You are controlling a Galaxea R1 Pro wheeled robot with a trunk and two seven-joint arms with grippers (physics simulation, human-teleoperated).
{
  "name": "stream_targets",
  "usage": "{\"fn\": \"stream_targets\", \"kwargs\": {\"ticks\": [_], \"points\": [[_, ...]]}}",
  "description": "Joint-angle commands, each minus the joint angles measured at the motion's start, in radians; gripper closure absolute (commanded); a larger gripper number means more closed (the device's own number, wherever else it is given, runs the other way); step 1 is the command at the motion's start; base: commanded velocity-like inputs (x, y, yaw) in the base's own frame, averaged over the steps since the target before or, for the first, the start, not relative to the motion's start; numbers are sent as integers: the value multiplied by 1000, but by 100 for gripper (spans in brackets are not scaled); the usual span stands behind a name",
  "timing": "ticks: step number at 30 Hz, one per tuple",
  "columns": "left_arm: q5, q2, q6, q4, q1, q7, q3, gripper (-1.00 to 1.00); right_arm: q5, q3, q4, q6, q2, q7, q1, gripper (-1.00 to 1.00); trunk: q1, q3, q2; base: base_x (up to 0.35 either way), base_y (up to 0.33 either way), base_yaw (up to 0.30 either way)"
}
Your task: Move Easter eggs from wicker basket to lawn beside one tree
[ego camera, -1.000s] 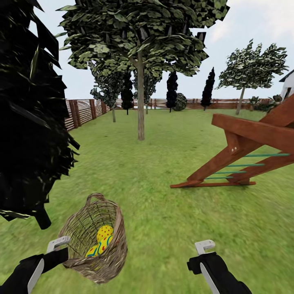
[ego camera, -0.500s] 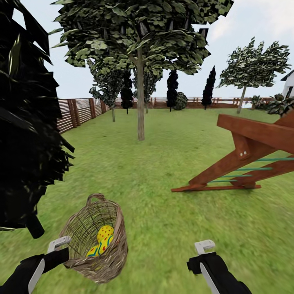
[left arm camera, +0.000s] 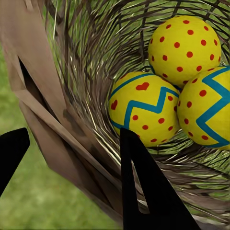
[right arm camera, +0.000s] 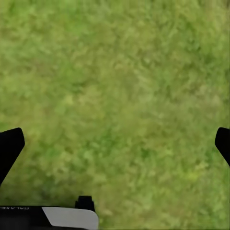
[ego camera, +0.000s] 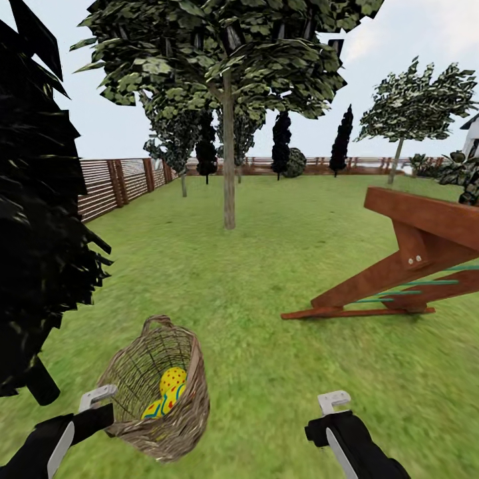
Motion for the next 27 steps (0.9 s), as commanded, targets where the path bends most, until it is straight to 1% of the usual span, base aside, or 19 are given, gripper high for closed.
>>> {"fn": "stream_targets", "kwargs": {"ticks": [1,27], "points": [[14,0,9,-2,0,-2,4,100,-11,3,-1,3,-1,-10,0,-100,1,-1,-1,335,0,0],[15,-2,9,-2,-1,-3,4,100,-10,5,-1,3,0,-10,0,-100,1,-18,-1,335,0,0]]}}
